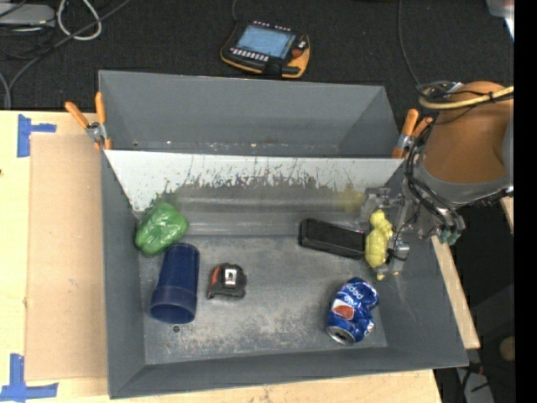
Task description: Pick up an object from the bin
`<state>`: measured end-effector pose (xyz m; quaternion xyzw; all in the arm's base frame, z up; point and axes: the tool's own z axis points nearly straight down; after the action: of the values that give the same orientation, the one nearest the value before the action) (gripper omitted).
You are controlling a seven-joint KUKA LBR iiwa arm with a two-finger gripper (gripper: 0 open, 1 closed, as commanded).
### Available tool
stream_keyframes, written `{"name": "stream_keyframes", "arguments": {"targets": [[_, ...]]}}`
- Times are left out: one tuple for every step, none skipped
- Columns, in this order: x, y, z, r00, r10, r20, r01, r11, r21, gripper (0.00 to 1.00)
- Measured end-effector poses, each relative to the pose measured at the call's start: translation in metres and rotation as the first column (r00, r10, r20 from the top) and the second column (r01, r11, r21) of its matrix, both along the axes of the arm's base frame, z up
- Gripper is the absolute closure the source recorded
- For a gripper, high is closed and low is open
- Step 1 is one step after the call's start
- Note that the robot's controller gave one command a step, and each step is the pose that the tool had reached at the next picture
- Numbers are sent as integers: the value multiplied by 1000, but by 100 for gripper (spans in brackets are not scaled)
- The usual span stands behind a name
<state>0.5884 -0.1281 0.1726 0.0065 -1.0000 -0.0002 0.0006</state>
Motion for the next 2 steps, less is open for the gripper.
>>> {"name": "stream_keyframes", "arguments": {"targets": [[0,0,0,1000,0,0,0,1000,0,0],[0,0,0,1000,0,0,0,1000,0,0]]}}
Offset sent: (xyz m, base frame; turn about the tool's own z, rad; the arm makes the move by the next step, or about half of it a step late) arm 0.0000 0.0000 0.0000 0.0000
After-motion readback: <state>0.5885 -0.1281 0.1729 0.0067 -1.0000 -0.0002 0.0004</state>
